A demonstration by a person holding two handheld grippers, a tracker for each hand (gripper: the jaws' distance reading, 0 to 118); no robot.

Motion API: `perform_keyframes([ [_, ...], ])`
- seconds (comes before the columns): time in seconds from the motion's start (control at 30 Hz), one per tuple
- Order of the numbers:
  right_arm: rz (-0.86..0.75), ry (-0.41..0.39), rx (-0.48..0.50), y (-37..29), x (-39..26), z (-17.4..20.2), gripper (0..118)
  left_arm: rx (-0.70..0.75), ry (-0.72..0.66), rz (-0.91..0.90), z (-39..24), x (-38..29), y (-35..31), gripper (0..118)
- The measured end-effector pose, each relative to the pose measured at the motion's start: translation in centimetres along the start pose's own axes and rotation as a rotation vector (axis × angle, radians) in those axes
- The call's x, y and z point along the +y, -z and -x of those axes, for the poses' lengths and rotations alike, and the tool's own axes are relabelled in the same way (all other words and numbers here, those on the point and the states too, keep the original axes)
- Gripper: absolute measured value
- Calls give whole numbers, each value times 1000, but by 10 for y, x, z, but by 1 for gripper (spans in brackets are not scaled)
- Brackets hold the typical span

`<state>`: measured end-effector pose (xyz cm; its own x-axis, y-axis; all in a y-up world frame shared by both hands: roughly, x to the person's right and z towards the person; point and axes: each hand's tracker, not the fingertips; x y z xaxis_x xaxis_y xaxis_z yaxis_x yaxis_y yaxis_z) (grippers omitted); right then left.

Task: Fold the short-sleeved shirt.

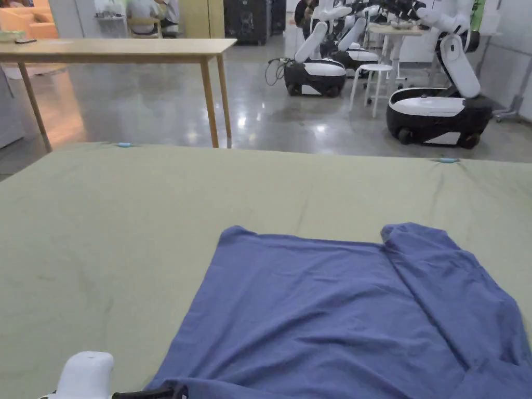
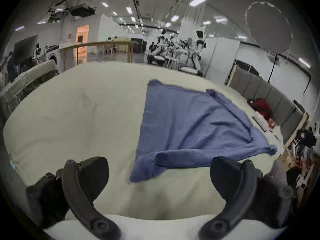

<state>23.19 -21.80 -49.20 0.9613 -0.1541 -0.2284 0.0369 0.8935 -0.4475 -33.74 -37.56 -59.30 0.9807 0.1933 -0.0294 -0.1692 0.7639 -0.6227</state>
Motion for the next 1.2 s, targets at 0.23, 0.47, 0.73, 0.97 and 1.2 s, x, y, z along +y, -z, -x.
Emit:
perform_keyframes([
  [0.23,54,17,5,11,-6,-2,0,92,32,125,-4,-1,37,113],
  [0.47,88,8,-8,23,-4,-1,0,50,84,65,-9,-12,26,8],
  [0.73,111,-28,-61,57,6,-20,0,6,52,65,-16,-10,25,7],
  [0.97,250,-38,-124,116,-9,-68,115,1,67,37,-14,-8,20,7],
  [1.2,589,-7,-136,162,-29,-80,112,-6,65,35,-16,-7,20,7],
])
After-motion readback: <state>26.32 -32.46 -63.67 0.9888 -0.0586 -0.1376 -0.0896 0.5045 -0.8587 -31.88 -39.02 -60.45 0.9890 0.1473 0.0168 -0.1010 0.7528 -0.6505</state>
